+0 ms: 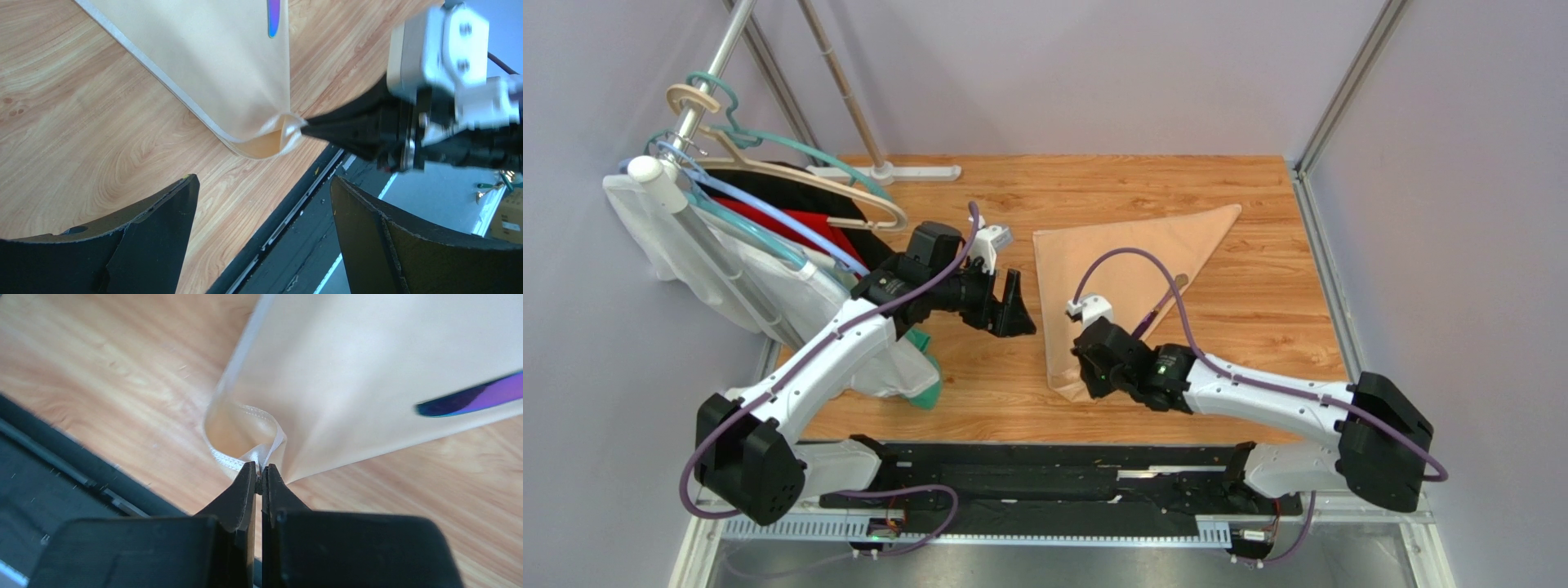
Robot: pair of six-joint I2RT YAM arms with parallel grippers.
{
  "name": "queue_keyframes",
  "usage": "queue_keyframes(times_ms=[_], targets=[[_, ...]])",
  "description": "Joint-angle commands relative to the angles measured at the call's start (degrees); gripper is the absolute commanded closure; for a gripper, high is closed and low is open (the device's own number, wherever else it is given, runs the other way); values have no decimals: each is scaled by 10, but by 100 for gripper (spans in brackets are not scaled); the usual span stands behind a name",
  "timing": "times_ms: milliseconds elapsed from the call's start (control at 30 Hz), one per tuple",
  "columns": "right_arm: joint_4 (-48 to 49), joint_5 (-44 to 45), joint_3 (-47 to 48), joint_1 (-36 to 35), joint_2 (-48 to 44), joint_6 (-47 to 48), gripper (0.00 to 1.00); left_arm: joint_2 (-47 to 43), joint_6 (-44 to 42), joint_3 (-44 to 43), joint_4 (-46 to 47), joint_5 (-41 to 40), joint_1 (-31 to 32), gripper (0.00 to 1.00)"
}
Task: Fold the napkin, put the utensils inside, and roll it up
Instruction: Fold the napkin
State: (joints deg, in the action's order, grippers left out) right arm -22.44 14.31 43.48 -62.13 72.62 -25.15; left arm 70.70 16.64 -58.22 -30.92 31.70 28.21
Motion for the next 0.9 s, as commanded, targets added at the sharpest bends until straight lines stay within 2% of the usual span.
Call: queue_keyframes(times_ms=[0, 600, 867], targets=[[-4, -2, 23, 56, -6, 30, 100, -6, 5, 11, 8, 20, -21, 12], [-24, -58, 49, 248, 24, 49, 100, 15, 5, 12, 9, 52, -21, 12], [-31, -65, 73, 310, 51, 77, 100, 24, 3, 13, 8, 61, -21, 12]])
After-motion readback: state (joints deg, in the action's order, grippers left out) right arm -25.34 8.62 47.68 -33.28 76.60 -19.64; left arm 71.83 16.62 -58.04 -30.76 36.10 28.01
